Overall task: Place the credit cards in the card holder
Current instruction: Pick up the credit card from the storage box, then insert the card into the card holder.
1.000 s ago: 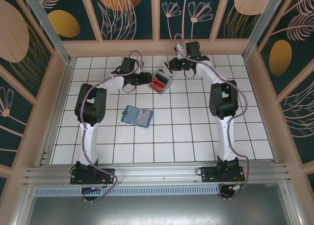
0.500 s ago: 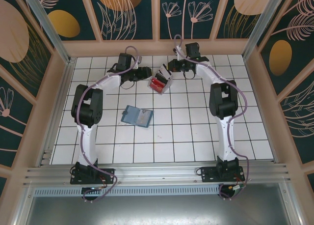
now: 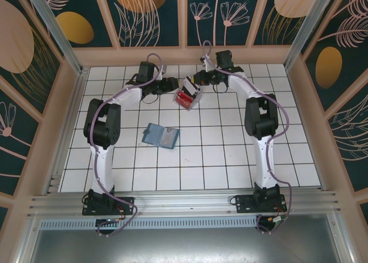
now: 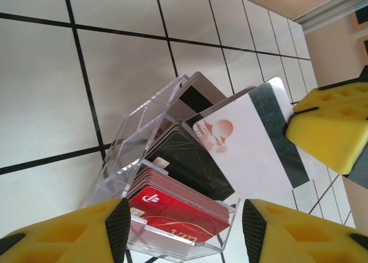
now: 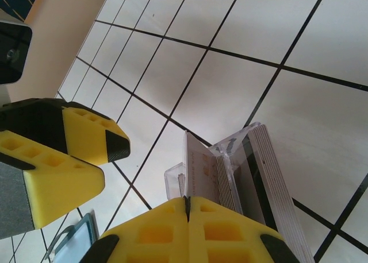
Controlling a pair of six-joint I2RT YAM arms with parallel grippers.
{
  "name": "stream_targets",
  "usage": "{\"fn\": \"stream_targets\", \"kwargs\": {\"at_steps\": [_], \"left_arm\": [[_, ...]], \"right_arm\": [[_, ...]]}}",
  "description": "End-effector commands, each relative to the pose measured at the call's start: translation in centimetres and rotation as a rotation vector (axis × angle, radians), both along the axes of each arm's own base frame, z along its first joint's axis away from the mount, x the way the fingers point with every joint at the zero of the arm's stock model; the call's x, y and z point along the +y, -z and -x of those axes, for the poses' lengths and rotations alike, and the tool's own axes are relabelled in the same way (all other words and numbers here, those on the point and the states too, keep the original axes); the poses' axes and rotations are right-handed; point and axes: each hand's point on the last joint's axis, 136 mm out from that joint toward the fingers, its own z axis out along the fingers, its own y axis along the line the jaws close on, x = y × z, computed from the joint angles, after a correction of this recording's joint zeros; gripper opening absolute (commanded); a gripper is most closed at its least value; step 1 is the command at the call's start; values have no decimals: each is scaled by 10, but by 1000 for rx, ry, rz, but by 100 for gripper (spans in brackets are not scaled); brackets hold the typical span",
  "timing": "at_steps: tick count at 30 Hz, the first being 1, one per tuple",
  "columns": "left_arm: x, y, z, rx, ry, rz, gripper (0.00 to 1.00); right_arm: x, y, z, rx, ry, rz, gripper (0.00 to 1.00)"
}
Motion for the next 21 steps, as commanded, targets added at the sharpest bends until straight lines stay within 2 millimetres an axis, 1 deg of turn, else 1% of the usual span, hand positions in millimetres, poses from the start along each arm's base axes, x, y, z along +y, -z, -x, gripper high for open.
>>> {"fn": "stream_targets", "kwargs": {"at_steps": [1, 5, 9, 11, 14, 21], "left_arm": [[-6, -17, -8, -31, 14, 68, 57], [-8, -21, -9, -32, 17, 93, 57], [-10, -23, -10, -32, 20, 101, 57], [-10, -22, -10, -30, 20, 102, 57], [-10, -21, -10, -28, 19, 103, 57], [-21, -18, -12, -6, 53, 188, 57]], "right_arm": [[5, -1, 10, 13, -38, -12, 5], [7, 5, 8, 29, -38, -15, 4], [1, 13, -5, 32, -5, 4, 4], [-2, 11, -10, 27, 8, -8, 4], [-4, 2, -15, 17, 15, -30, 3], [-4, -5, -15, 27, -4, -68, 2]]}}
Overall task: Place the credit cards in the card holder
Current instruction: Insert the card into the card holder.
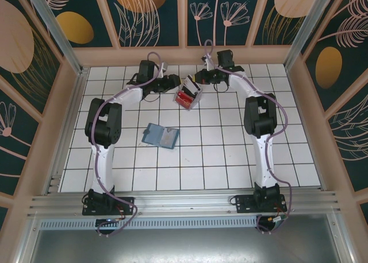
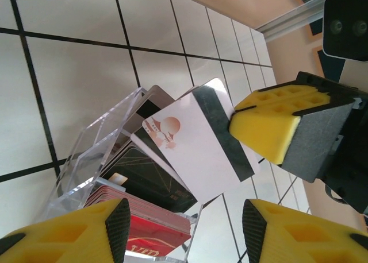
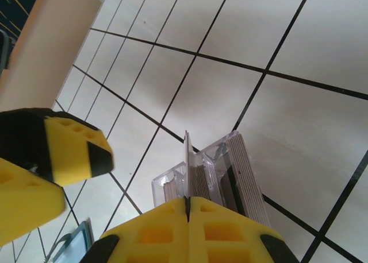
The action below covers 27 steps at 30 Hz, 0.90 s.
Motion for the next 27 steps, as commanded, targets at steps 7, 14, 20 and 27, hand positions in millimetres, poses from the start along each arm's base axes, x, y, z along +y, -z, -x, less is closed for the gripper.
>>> {"fn": "stream_targets", "kwargs": {"at_steps": [7, 14, 20, 27], "left_arm": [[-10, -7, -14, -5, 20, 86, 57], [-8, -7, -14, -6, 13, 81, 57], [-9, -10, -14, -10, 17, 88, 57], [-10, -28, 0, -36, 50, 138, 56]], "right_arm": [[5, -10, 5, 21, -49, -82, 2], [9, -12, 15, 30, -74, -103, 2], [12, -21, 17, 22, -90, -120, 1], [11, -39, 28, 9, -106, -161, 1]]}}
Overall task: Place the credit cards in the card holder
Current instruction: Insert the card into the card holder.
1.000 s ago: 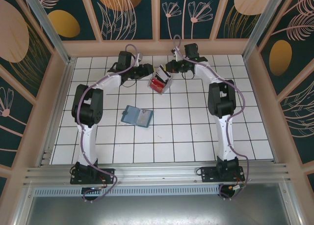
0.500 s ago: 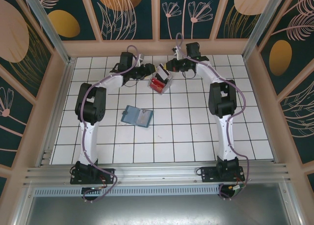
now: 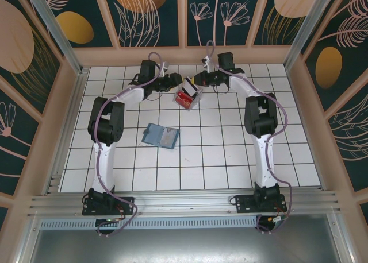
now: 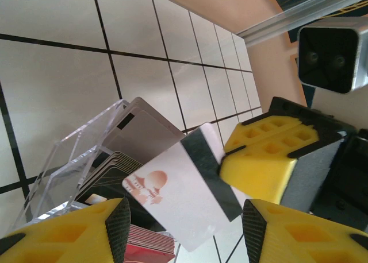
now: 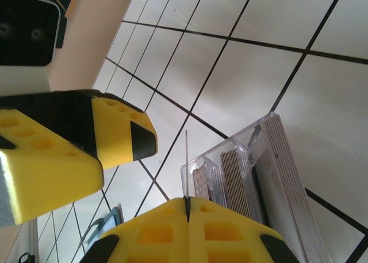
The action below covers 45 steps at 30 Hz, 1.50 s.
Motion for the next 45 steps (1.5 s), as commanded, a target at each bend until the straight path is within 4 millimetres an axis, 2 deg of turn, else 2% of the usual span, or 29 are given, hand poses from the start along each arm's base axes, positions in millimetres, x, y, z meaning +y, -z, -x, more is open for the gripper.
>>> {"fn": "stream_targets", "kwargs": {"at_steps": [1, 5, 9, 14, 21, 23, 25, 27, 29, 30, 32, 35, 41, 44, 45], "left_arm": [[0, -28, 9, -50, 32, 67, 57], [12, -38, 22, -54, 26, 147, 57], [13, -37, 40, -36, 57, 185, 56], [12, -57, 63, -69, 107, 273, 56], [12, -73, 74, -92, 136, 332, 53], [13, -76, 76, -97, 139, 334, 45], [13, -77, 76, -98, 140, 332, 31], [13, -79, 77, -105, 141, 326, 12], [13, -79, 77, -110, 145, 313, 0], [13, -79, 78, -113, 148, 303, 0], [12, -76, 80, -112, 171, 278, 0], [9, -75, 85, -110, 221, 261, 0], [6, -72, 84, -101, 263, 217, 0], [6, -71, 82, -94, 274, 208, 0], [6, -70, 81, -93, 270, 199, 0]], "right_arm": [[5, -45, 13, -57, -35, -83, 1], [8, -54, 35, -35, -41, -166, 1], [7, -67, 52, -42, -27, -212, 0], [16, -72, 66, -32, -38, -237, 1], [35, -73, 73, -17, -53, -265, 0], [37, -75, 74, -16, -51, -281, 0], [39, -78, 77, -14, -51, -302, 1], [39, -77, 79, -7, -42, -305, 2], [38, -78, 82, -3, -46, -306, 7], [37, -79, 84, 2, -51, -305, 11], [36, -81, 90, 14, -78, -297, 25], [38, -83, 97, 23, -122, -280, 28], [43, -82, 111, 36, -203, -254, 20], [46, -78, 116, 39, -214, -232, 1], [47, -77, 117, 39, -213, -231, 0]]}}
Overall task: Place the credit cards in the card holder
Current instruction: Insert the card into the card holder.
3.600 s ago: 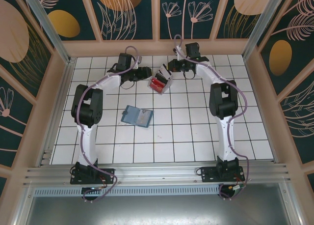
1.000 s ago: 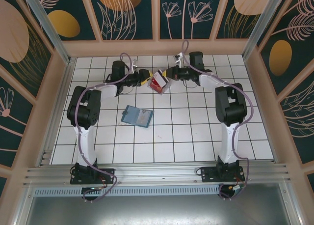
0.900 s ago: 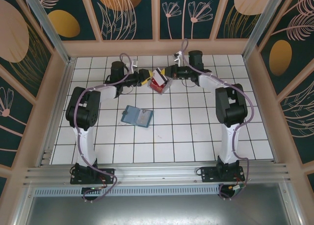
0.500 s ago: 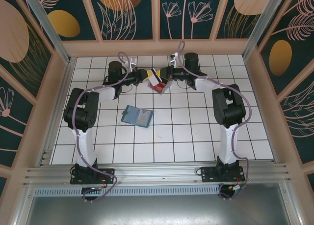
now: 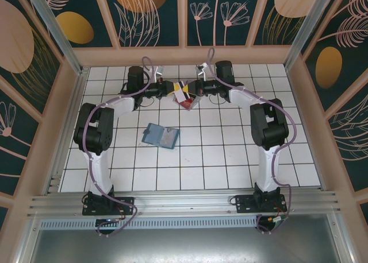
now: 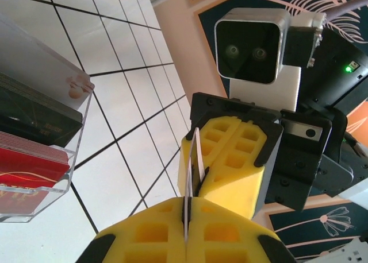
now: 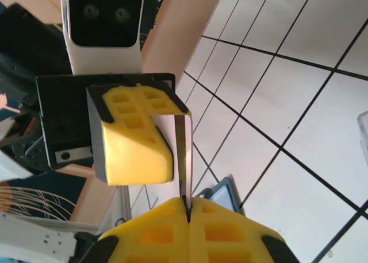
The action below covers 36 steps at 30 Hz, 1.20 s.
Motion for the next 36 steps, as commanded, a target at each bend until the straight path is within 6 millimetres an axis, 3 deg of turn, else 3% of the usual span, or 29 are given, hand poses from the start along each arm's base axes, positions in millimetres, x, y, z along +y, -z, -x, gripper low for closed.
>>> {"fn": "stream_targets", "kwargs": {"at_steps": [1, 2, 4, 6, 9, 14, 16, 19, 21, 28, 36], "left_arm": [[-1, -14, -1, -60, 21, -28, 10], [2, -10, -4, -51, -2, -50, 34], [22, 3, -13, -24, -97, -123, 42], [52, 23, -18, 11, -219, -226, 44], [98, 62, -9, 84, -382, -430, 43], [138, 122, 39, 221, -452, -672, 43], [157, 139, 58, 259, -487, -777, 42], [178, 160, 86, 303, -519, -884, 36], [178, 173, 103, 345, -492, -885, 32], [170, 183, 141, 401, -462, -805, 24], [148, 183, 166, 425, -407, -738, 20]], "right_arm": [[10, -23, 24, -45, -83, -13, 0], [9, -21, 25, -39, -69, -10, 0], [7, -20, 29, -22, -28, -5, 0], [6, -9, 37, 22, 26, 18, 0], [15, 14, 63, 121, 114, 57, 0], [54, 68, 130, 298, 132, 107, 0], [65, 81, 146, 336, 135, 121, 0], [68, 99, 151, 356, 179, 168, 0], [64, 109, 149, 363, 213, 196, 0], [54, 139, 145, 419, 257, 242, 0], [61, 140, 132, 412, 248, 214, 0]]}}
